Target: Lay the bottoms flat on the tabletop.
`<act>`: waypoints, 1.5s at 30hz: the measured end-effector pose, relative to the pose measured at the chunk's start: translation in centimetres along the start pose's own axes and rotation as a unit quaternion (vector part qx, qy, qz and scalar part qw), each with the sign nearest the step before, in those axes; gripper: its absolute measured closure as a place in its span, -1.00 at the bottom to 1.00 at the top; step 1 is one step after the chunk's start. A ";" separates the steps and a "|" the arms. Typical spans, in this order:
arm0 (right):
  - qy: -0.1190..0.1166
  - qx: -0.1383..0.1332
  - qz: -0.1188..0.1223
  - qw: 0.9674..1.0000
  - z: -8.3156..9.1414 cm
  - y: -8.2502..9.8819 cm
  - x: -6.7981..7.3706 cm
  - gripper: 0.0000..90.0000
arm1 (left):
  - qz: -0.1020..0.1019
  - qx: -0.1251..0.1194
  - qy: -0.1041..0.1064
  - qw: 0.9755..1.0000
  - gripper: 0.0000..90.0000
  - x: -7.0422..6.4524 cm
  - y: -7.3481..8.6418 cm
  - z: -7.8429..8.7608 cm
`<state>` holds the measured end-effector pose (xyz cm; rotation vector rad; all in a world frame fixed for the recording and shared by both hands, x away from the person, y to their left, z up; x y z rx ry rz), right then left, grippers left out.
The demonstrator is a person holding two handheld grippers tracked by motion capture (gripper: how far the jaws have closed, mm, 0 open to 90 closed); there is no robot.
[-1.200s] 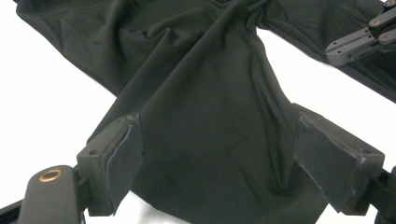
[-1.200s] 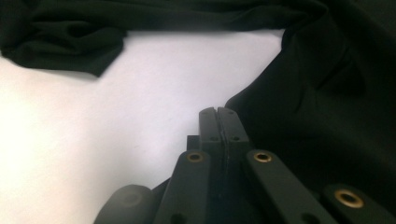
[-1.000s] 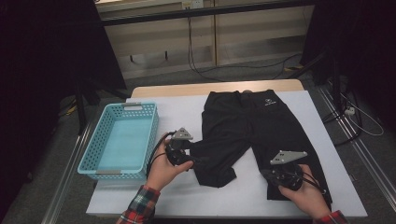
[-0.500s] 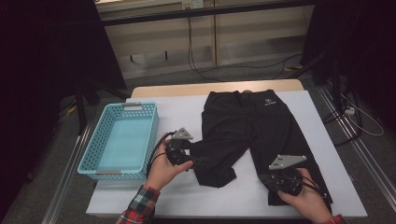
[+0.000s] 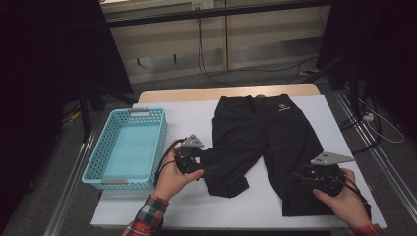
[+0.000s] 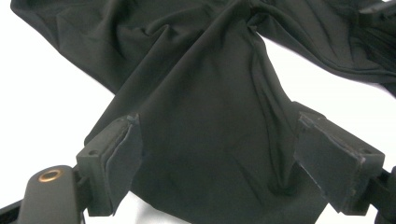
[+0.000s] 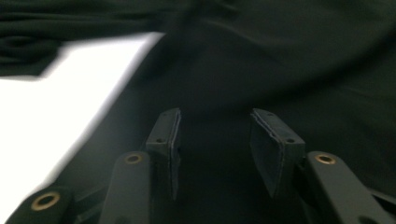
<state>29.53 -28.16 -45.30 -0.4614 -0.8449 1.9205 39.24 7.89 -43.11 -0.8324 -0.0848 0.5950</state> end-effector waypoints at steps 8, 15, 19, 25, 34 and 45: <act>0.003 0.013 -0.014 1.000 0.1 0.8 -1.1 0.44 | -0.003 0.002 0.003 1.000 -0.63 -0.2 -0.2 -0.2; -0.059 0.002 0.011 0.998 0.0 0.0 3.3 0.44 | -0.004 0.002 -0.005 1.000 -0.63 -0.1 -0.3 -0.3; -0.088 0.008 0.032 0.996 -0.8 -0.6 5.9 0.43 | -0.004 -0.002 0.001 1.000 -0.63 -0.2 -0.3 -0.2; -0.076 0.049 0.063 0.994 -1.9 0.4 6.0 0.94 | -0.005 0.000 0.002 1.000 -0.63 -0.3 -0.3 -0.4; -0.098 0.019 0.061 0.993 1.4 -0.2 5.4 1.00 | -0.001 -0.002 0.004 1.000 -0.63 -0.1 -0.3 -0.3; -0.066 -0.009 0.025 0.998 0.7 -0.2 3.7 0.34 | -0.002 0.002 0.005 1.000 -0.63 -0.1 -0.2 -0.5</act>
Point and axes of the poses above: each handheld gripper's, and its own axes: z roughly backward along the jaws, y roughly out of its underside, x roughly to its left, the point moved 3 cm from there along -z, roughly forward along the jaws, and after that the axes turned 2 degrees about -y, right-handed, at the moved point
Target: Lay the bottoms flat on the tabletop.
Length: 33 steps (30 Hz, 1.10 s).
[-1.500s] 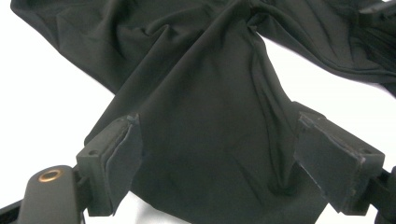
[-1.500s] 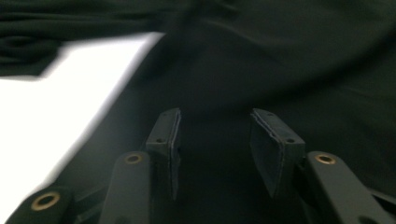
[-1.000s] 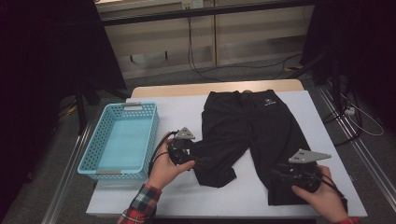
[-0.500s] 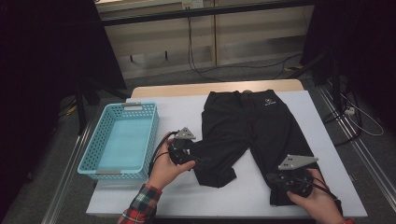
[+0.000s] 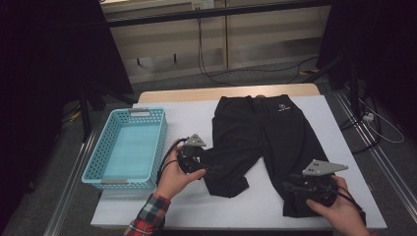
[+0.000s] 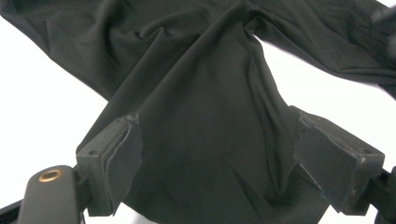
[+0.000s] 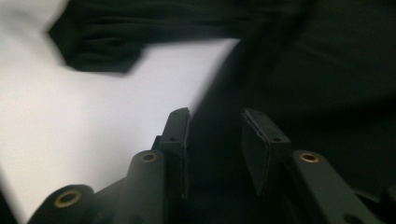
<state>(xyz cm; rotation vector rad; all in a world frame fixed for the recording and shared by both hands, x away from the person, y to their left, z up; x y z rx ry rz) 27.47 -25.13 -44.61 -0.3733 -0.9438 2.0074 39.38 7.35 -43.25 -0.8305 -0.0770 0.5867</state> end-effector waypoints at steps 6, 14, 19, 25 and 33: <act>0.090 0.009 -0.037 0.995 0.9 1.2 -4.6 0.18 | -0.004 0.001 0.000 1.000 -0.63 -0.2 -0.1 -0.1; 0.171 0.023 -0.094 0.980 2.4 2.9 -8.4 0.15 | -0.006 0.002 -0.001 1.000 -0.63 -0.3 -0.1 -0.2; 0.173 0.042 -0.104 0.978 2.3 3.8 -9.1 0.20 | -0.007 0.004 0.001 1.000 -0.63 -0.4 -0.1 -0.2; 0.159 0.031 -0.137 0.977 3.0 4.5 -9.8 0.60 | -0.007 0.003 -0.002 1.000 -0.63 -0.3 -0.1 -0.1; 0.149 0.029 -0.151 0.977 3.9 4.9 -10.8 1.00 | -0.010 0.002 -0.007 1.000 -0.63 -0.1 -0.1 0.1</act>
Point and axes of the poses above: each handheld gripper's, and its own axes: z roughly backward along the jaws, y roughly out of its underside, x roughly to its left, the point moved 3 cm from there along -z, roughly forward along the jaws, and after that the axes turned 2 degrees about -y, right-handed, at the moved point
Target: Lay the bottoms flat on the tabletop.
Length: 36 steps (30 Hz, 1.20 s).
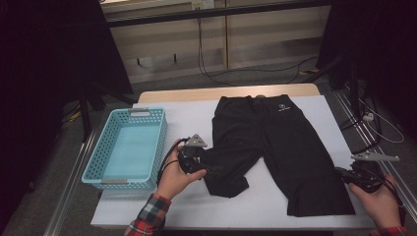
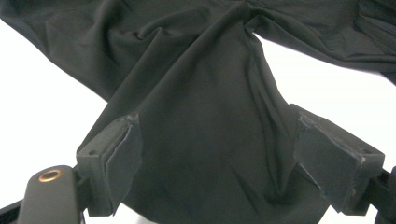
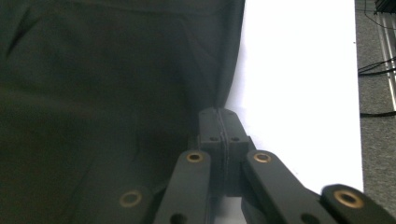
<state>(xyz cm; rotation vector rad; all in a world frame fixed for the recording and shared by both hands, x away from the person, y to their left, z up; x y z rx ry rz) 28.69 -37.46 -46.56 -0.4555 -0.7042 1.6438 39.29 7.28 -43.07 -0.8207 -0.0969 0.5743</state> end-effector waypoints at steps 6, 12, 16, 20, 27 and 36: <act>-0.017 -0.020 0.036 0.999 0.2 -0.8 1.9 0.52 | 0.002 0.001 -0.003 1.000 -0.65 0.3 0.1 0.1; -0.057 -0.043 0.068 0.995 -0.3 -2.0 5.1 0.07 | 0.001 0.002 -0.013 1.000 -0.68 0.5 0.3 0.3; -0.090 -0.051 0.085 0.991 -1.0 -3.1 7.6 -0.12 | 0.004 0.001 -0.020 1.000 -0.70 0.7 0.5 0.5; -0.117 -0.061 0.099 0.986 -2.0 -4.3 10.0 -0.34 | 0.007 0.000 -0.025 1.000 -0.71 0.9 0.8 0.7; -0.158 -0.062 0.116 0.979 -3.7 -5.2 13.4 -0.53 | 0.011 -0.001 -0.029 1.000 -0.73 1.2 1.3 1.3; -0.184 -0.049 0.139 0.972 -5.6 -6.6 17.0 -0.63 | 0.019 -0.007 -0.036 0.999 -0.74 1.3 1.7 2.0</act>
Point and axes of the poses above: each handheld gripper's, and its own axes: z roughly backward along the jaws, y roughly out of its underside, x roughly to its left, the point moved 3 cm from there along -z, roughly forward along the jaws, and after that the axes turned 2 degrees about -y, right-handed, at the moved point
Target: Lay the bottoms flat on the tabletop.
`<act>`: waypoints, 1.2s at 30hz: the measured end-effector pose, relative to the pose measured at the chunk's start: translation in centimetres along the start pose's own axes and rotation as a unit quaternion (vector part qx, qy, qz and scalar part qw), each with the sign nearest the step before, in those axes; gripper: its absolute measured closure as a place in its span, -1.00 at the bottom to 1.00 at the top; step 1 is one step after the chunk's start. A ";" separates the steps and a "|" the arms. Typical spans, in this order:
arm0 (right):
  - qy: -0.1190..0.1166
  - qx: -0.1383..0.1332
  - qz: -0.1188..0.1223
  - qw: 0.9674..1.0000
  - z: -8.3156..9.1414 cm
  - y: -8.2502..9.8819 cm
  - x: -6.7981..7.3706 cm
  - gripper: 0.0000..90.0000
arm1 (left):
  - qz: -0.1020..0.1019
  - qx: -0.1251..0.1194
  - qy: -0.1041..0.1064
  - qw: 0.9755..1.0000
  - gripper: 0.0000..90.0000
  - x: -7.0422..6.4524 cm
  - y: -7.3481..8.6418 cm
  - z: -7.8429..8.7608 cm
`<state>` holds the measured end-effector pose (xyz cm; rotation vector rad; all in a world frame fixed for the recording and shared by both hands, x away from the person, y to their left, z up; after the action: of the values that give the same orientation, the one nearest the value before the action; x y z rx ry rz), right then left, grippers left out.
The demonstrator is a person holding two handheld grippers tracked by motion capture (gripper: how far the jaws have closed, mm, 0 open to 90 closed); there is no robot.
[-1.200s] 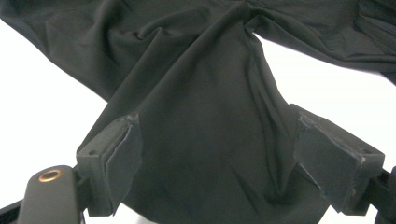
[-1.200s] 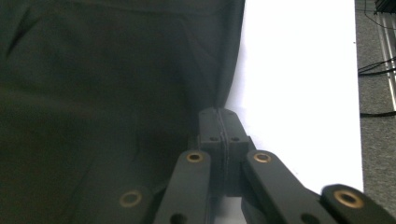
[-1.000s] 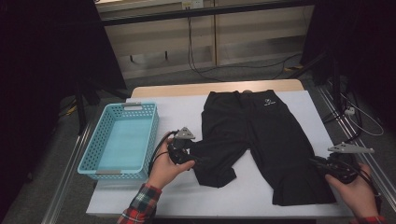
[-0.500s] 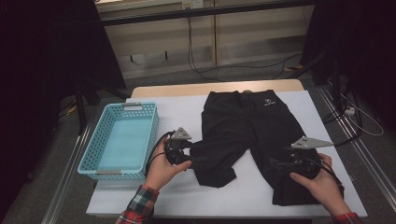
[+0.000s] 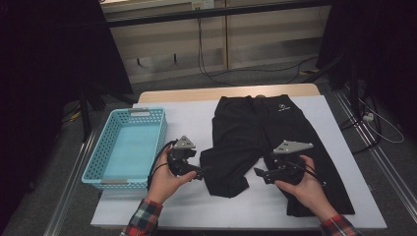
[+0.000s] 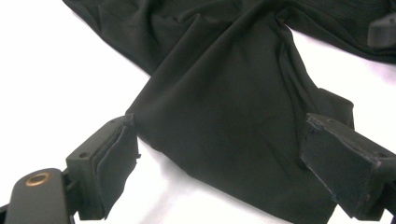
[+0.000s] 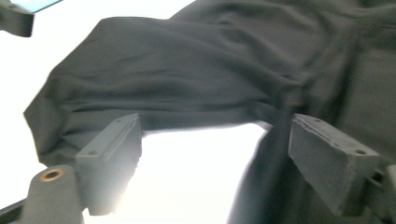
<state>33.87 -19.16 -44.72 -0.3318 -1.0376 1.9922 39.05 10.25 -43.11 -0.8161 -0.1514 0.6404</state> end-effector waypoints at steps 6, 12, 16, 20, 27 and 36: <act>-0.016 0.021 0.030 0.999 -1.8 -0.4 1.7 -0.48 | 0.003 -0.001 -0.002 1.000 -0.74 0.1 0.2 0.0; -0.047 0.028 0.046 0.997 -3.3 -1.0 3.3 -0.15 | 0.001 0.000 -0.005 1.000 -0.75 0.2 0.2 -0.2; -0.075 0.041 0.061 0.994 -4.3 -1.0 4.3 -0.14 | 0.003 -0.001 -0.006 1.000 -0.75 0.2 0.2 -0.2; -0.090 0.044 0.072 0.992 -4.7 -1.1 5.1 -0.03 | 0.005 -0.003 -0.003 1.000 -0.76 0.2 0.2 -0.3; -0.117 0.057 0.093 0.987 -5.8 -1.0 6.8 0.47 | 0.007 -0.009 -0.004 1.000 -0.75 0.1 0.0 -0.2; -0.097 0.057 0.128 0.985 -6.6 -0.7 7.3 0.62 | 0.009 -0.008 0.012 1.000 -0.66 0.0 0.2 -0.3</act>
<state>33.60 -9.63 -47.27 -0.2194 -1.0365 2.3425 39.11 10.14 -43.46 -0.8418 -0.1274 0.6462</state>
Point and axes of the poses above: each handheld gripper's, and its own axes: z roughly backward along the jaws, y roughly out of its underside, x roughly to its left, the point moved 3 cm from there along -z, roughly forward along the jaws, and after that the axes turned 2 degrees about -y, right-handed, at the moved point
